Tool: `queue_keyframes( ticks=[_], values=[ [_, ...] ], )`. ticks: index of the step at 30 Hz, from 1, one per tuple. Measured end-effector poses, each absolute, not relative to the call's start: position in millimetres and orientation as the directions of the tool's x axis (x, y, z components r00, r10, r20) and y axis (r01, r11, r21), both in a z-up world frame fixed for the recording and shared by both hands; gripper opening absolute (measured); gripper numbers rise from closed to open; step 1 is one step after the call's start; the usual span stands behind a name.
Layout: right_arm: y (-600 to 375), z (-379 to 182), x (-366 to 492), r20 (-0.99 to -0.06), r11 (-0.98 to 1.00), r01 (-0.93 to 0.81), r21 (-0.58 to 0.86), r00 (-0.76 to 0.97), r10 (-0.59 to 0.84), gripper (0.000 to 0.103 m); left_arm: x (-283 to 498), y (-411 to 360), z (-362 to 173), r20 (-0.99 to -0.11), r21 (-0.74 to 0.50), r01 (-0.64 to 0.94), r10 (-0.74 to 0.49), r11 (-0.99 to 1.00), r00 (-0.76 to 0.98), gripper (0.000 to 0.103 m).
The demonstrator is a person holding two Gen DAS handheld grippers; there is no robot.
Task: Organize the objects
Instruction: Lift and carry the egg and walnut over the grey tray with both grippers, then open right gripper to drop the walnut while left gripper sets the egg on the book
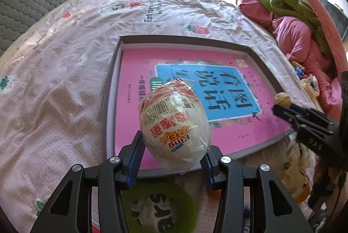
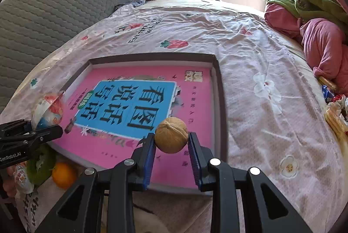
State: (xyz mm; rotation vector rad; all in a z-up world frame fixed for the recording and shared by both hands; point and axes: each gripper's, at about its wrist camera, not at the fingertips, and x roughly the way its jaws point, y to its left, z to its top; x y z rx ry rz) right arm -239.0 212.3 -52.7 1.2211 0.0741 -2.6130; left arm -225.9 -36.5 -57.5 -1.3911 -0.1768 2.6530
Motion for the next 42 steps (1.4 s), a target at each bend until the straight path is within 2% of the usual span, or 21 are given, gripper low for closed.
queue_keyframes(
  ticks=[6, 33, 42],
  values=[
    [217, -55, -251, -0.771, -0.965, 0.255, 0.066, -0.601, -0.211, 0.031, -239, -32, -56, -0.818, -0.141, -0.092, 0.168, -0.986, -0.55, 0.049],
    [214, -66, -251, -0.797, -0.964, 0.251, 0.086, -0.564, -0.218, 0.031, -243, -35, -72, -0.833, -0.194, -0.066, 0.2, -0.979, -0.516, 0.049],
    [215, -63, -250, -0.797, -0.967, 0.241, 0.086, -0.566, -0.212, 0.031, -238, -36, -61, -0.823, -0.206, -0.073, 0.213, -0.976, -0.526, 0.054]
  ],
)
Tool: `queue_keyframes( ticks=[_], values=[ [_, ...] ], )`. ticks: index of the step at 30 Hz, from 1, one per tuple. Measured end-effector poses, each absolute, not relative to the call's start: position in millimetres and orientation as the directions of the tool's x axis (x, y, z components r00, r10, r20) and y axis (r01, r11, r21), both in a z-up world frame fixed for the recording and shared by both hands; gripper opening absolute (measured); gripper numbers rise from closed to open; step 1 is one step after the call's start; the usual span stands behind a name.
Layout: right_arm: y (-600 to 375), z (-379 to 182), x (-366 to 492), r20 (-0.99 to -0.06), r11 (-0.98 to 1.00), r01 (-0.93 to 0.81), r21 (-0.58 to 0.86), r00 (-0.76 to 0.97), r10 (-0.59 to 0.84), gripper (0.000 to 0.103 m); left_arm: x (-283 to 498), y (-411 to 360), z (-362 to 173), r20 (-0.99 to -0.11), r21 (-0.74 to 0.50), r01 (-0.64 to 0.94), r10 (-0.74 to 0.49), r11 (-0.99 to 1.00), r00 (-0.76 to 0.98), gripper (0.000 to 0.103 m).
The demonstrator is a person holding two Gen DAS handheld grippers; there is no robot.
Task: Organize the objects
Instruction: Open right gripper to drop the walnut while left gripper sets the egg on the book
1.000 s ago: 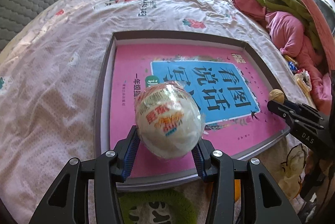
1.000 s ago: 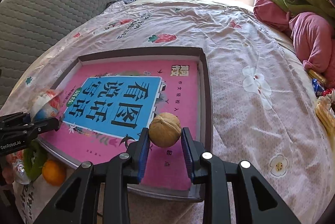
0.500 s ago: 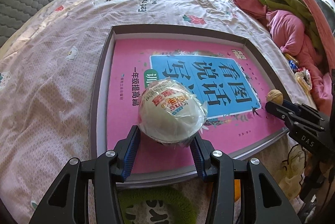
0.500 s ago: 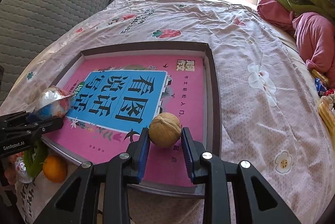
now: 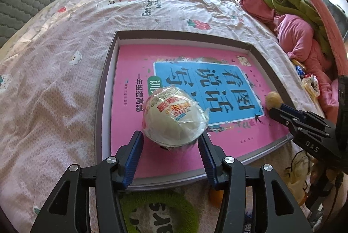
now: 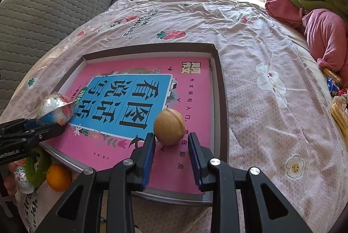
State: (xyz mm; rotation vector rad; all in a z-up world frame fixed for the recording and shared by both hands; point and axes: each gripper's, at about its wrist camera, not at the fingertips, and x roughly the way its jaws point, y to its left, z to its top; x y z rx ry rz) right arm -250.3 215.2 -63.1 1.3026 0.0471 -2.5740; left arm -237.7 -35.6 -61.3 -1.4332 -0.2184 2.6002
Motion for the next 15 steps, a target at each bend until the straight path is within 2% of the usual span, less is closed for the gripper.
queue_keyframes(
  ticks=[10, 13, 15],
  values=[
    [219, -49, -244, -0.771, -0.969, 0.235, 0.082, -0.601, -0.211, 0.036, -223, -40, -44, -0.795, -0.223, -0.086, 0.232, -0.971, -0.56, 0.056],
    [217, -43, -240, -0.758, -0.967, 0.242, 0.074, -0.617, -0.212, 0.043, -217, -45, -38, -0.784, -0.221, -0.087, 0.23, -0.971, -0.576, 0.056],
    [216, -39, -237, -0.75, -0.965, 0.249, 0.077, -0.623, -0.221, 0.044, -214, -46, -36, -0.781, -0.218, -0.086, 0.227, -0.972, -0.582, 0.057]
  ],
)
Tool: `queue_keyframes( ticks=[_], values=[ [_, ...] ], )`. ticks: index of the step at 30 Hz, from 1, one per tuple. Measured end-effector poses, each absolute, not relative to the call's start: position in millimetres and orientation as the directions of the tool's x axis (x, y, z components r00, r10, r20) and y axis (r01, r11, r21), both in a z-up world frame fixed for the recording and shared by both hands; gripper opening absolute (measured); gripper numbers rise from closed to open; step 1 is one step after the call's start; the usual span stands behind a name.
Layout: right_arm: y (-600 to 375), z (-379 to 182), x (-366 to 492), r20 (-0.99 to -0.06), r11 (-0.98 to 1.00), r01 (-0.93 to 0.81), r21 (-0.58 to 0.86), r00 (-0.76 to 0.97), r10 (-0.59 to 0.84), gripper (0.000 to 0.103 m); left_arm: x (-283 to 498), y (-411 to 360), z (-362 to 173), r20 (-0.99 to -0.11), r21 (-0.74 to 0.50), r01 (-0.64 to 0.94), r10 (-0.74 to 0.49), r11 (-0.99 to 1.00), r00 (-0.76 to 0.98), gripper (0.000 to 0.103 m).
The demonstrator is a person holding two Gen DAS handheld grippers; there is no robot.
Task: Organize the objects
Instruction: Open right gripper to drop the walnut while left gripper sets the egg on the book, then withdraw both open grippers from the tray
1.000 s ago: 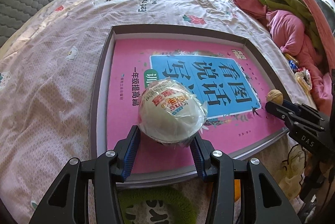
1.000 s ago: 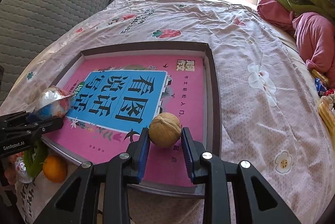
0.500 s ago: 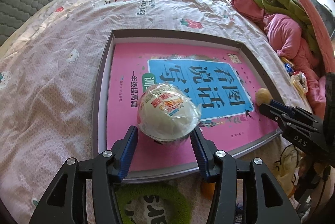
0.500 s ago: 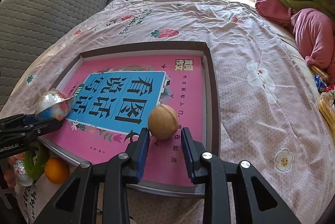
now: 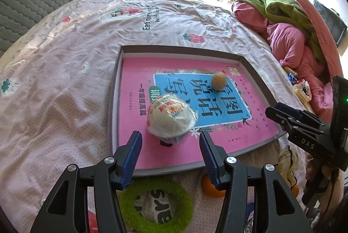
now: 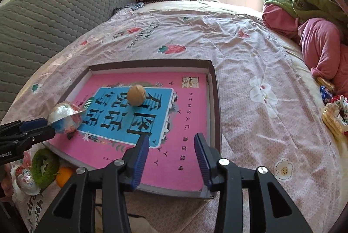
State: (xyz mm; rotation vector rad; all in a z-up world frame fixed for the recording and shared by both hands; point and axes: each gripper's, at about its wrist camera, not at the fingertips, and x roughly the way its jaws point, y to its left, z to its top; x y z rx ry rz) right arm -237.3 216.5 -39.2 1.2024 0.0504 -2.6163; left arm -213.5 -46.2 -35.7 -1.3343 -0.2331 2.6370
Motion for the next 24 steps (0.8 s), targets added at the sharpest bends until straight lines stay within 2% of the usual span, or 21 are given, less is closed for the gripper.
queue_keyframes(
  ticks=[11, 15, 24],
  values=[
    [214, -31, -228, -0.728, -0.964, 0.258, 0.062, -0.649, -0.221, 0.048, -199, -41, -35, -0.775, -0.19, -0.11, 0.218, -0.976, -0.593, 0.057],
    [212, -31, -223, -0.727, -0.963, 0.266, 0.054, -0.65, -0.22, 0.048, -197, -42, -34, -0.772, -0.194, -0.109, 0.22, -0.975, -0.596, 0.064],
    [210, -24, -211, -0.709, -0.957, 0.288, 0.038, -0.667, -0.229, 0.048, -185, -41, -35, -0.769, -0.18, -0.121, 0.216, -0.976, -0.602, 0.064]
  ],
)
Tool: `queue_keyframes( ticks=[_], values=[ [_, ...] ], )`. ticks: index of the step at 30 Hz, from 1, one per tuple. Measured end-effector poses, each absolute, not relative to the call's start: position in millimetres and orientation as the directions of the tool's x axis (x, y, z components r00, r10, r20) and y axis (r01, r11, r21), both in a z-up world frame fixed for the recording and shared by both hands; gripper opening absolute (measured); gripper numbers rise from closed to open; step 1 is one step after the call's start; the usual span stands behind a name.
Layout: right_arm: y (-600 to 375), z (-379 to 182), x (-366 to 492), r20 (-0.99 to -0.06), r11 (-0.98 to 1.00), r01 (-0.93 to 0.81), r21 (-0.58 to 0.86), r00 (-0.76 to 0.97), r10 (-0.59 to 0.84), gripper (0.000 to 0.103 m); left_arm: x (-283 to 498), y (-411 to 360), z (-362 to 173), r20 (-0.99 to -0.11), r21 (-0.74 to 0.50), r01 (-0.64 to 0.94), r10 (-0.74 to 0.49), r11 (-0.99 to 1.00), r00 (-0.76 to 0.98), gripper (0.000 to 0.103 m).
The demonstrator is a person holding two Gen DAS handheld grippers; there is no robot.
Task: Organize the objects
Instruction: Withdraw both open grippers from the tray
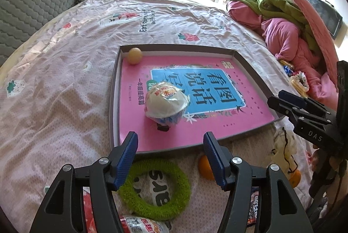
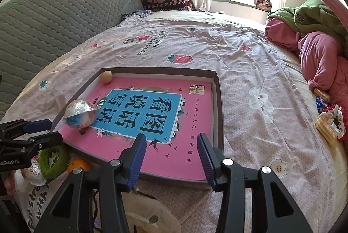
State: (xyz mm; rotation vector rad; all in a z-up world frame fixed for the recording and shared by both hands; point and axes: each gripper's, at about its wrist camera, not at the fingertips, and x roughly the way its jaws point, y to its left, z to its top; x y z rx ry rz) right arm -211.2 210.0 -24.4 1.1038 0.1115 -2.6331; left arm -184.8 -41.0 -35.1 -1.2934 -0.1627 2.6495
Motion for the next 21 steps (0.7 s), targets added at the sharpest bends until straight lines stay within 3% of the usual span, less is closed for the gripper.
queue_keyframes(
  ticks=[9, 13, 21],
  values=[
    [205, -17, -196, -0.689, -0.948, 0.317, 0.002, -0.687, -0.231, 0.049, -176, -45, -31, -0.761, -0.173, -0.122, 0.211, -0.977, -0.614, 0.065],
    [204, -13, -190, -0.678, -0.945, 0.328, 0.005, -0.693, -0.244, 0.06, -173, -50, -30, -0.758, -0.167, -0.109, 0.198, -0.98, -0.622, 0.065],
    [201, -9, -179, -0.658, -0.938, 0.346, 0.004, -0.705, -0.264, 0.06, -163, -53, -33, -0.752, -0.143, -0.096, 0.171, -0.985, -0.636, 0.065]
  ],
)
